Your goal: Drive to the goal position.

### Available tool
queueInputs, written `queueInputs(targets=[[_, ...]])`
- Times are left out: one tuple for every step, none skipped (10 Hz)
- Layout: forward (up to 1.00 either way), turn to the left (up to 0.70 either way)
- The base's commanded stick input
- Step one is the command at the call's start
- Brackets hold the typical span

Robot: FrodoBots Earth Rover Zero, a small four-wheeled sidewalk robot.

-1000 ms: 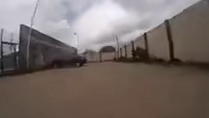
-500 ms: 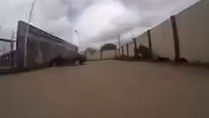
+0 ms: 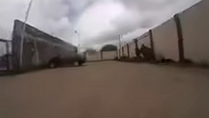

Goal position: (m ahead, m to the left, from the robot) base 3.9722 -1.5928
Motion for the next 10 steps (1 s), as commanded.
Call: queueInputs(targets=[[0.85,0.01],[0.85,0.01],[0.85,0.01],[0.85,0.01],[0.85,0.01],[0.85,0.01],[0.85,0.01],[0.85,0.01],[0.85,0.01],[0.85,0.01]])
